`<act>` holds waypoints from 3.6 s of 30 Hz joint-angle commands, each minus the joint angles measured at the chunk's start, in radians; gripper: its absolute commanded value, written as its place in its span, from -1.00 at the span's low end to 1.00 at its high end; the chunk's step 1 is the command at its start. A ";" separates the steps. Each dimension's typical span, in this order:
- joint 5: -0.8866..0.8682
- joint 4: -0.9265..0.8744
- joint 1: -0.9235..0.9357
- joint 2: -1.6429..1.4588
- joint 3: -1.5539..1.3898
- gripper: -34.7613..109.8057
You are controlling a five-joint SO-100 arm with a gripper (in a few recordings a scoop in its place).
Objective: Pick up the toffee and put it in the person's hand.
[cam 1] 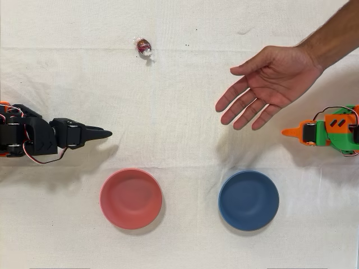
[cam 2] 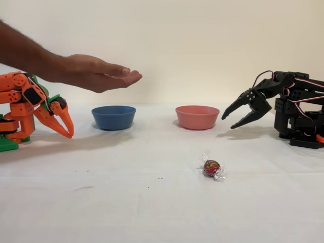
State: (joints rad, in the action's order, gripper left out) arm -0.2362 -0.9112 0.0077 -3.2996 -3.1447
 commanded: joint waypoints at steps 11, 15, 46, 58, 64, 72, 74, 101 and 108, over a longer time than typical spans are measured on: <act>-0.026 -0.071 -0.020 -0.071 0.092 -0.24; -0.028 -0.112 -0.018 -0.060 0.146 -0.24; -0.097 -0.334 -0.207 0.810 1.042 -0.24; -0.057 -0.167 -0.394 1.146 1.183 -0.21; -0.049 -0.112 -0.423 1.374 1.305 -0.20; -0.048 -0.072 -0.448 1.569 1.411 -0.16; -0.049 -0.077 -0.463 1.621 1.451 -0.15; -0.144 -0.051 -0.627 2.022 1.813 -0.15; -0.156 -0.025 -0.658 2.075 1.795 -0.15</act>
State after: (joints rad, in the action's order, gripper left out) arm -0.3804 -0.9449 -0.6213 -1.1996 -1.3883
